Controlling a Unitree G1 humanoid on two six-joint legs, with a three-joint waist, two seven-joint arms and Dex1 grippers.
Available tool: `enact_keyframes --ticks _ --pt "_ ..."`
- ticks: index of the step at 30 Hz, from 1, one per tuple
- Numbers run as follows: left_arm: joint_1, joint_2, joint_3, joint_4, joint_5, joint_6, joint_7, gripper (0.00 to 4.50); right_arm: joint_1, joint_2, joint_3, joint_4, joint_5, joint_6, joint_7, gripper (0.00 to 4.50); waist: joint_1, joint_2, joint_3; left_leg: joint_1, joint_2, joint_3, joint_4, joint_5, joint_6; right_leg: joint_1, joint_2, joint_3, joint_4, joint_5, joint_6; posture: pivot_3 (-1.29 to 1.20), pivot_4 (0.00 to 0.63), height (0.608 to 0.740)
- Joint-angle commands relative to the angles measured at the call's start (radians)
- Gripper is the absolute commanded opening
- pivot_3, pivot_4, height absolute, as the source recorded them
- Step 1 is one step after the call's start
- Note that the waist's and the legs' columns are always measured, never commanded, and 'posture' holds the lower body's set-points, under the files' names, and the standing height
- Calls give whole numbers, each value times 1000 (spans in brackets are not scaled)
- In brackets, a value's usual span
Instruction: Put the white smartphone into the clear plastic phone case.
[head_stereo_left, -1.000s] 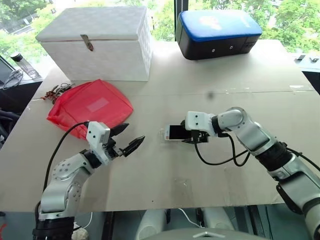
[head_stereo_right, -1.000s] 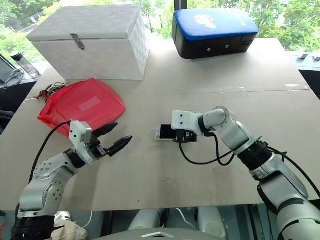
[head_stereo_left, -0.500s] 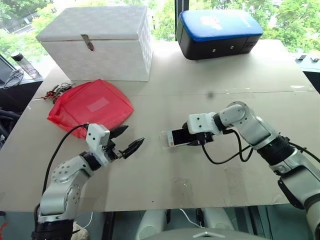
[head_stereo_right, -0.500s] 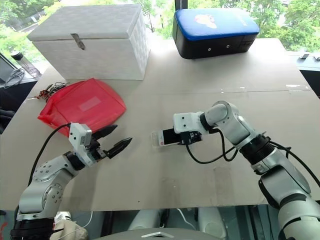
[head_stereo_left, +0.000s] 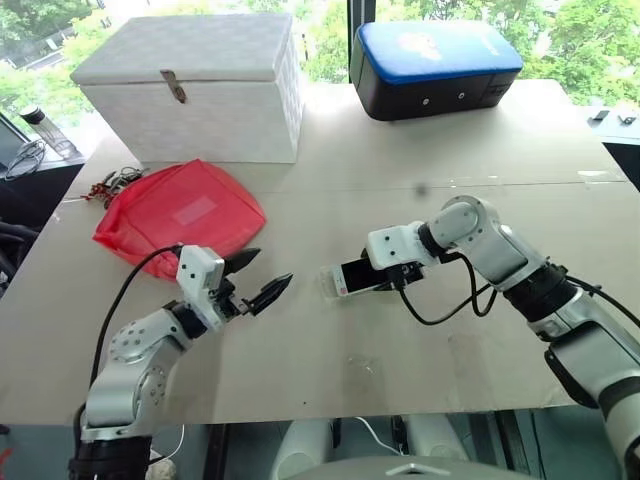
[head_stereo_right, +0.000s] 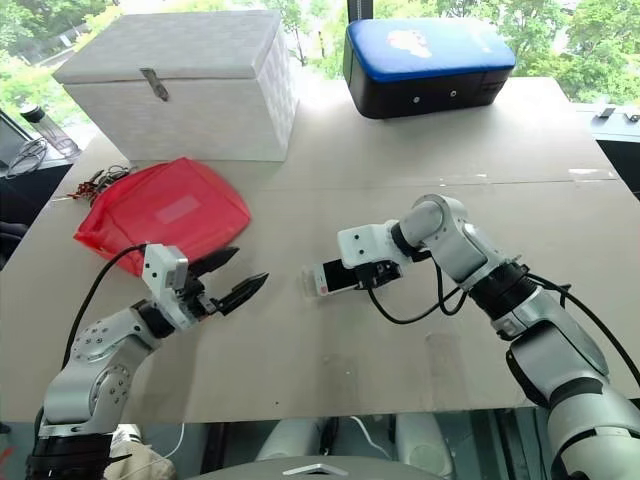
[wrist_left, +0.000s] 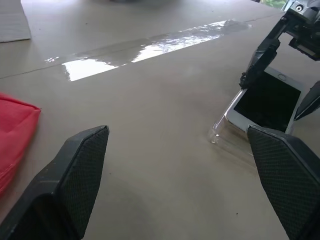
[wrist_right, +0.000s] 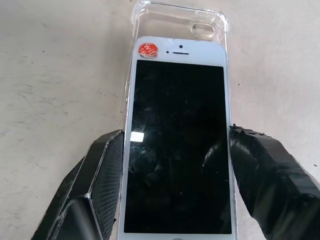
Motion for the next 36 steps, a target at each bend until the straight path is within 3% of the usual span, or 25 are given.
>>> enact_keyframes --ticks 1,3,5,8,14,16,19,22,24,25,26,28,30,36 --pt "3 7 0 -26 3 -22 -10 4500 25 7 19 27 -30 24 2 2767 -1 0 0 0 0 0 0 0 0 0 0 0 0 0 0 0 150 740" --pt "8 9 -1 -26 6 -25 -15 4500 28 5 1 14 -17 14 7 3784 0 0 0 0 0 0 0 0 0 0 0 0 0 0 0 0 150 740" --pt "9 8 -2 -25 7 -27 -17 4500 31 2 -15 6 -6 -17 11 4403 1 1 0 -1 0 0 0 0 0 -1 0 0 0 0 0 0 150 740" --pt "4 8 -10 -20 15 -31 -27 4500 27 11 -62 10 -25 -25 -70 4403 2 1 1 -2 0 0 0 0 0 -1 0 0 -1 0 0 0 150 740" --pt "-1 20 -18 -7 22 -43 -45 4500 35 -6 -166 -112 68 122 -67 4403 2 1 2 -2 0 0 0 0 0 -1 0 0 0 0 0 0 150 740" --pt "-3 25 -20 -3 23 -44 -53 4500 55 -13 -212 -182 120 194 -64 3894 3 1 2 -3 0 0 0 0 0 -3 0 0 0 0 0 0 150 740" --pt "-5 31 -22 3 14 -35 -72 4500 103 -37 -244 -287 190 258 -41 2572 3 1 2 -4 0 -1 -1 0 0 -3 0 0 -1 0 0 0 150 740" --pt "-4 37 -30 6 6 -24 -102 3696 162 -44 -238 -354 212 281 -58 1290 3 1 2 -4 0 -1 -1 0 0 -3 0 -1 -1 0 0 0 150 740" --pt "3 43 -37 6 12 -29 -122 2702 186 -42 -221 -361 198 274 -86 245 2 1 2 -4 0 0 -1 0 0 -3 0 0 -1 0 0 0 150 740" --pt "7 45 -41 3 15 -28 -128 2075 196 -41 -215 -364 192 271 -97 0 1 1 2 -4 0 0 -1 0 0 -3 0 0 -1 0 0 0 150 740" --pt "11 47 -46 0 18 -25 -133 1928 202 -37 -211 -366 191 272 -108 0 1 1 2 -4 0 0 -1 0 0 -3 0 0 -1 0 0 0 150 740" --pt "20 53 -60 -7 27 -21 -142 828 209 -22 -213 -364 193 283 -139 0 1 1 2 -4 0 0 -1 0 0 -3 0 0 -1 0 0 0 150 740" --pt "21 59 -86 -9 53 -18 -138 70 217 -18 -215 -343 166 263 -186 0 2 2 2 -4 0 0 -1 0 0 -3 0 0 -1 0 0 0 150 740" --pt "-9 58 -176 7 144 20 -77 70 250 -68 -270 -370 150 314 -268 0 10 1 2 -4 -1 0 -1 0 0 -3 -1 0 -1 0 0 0 150 740"
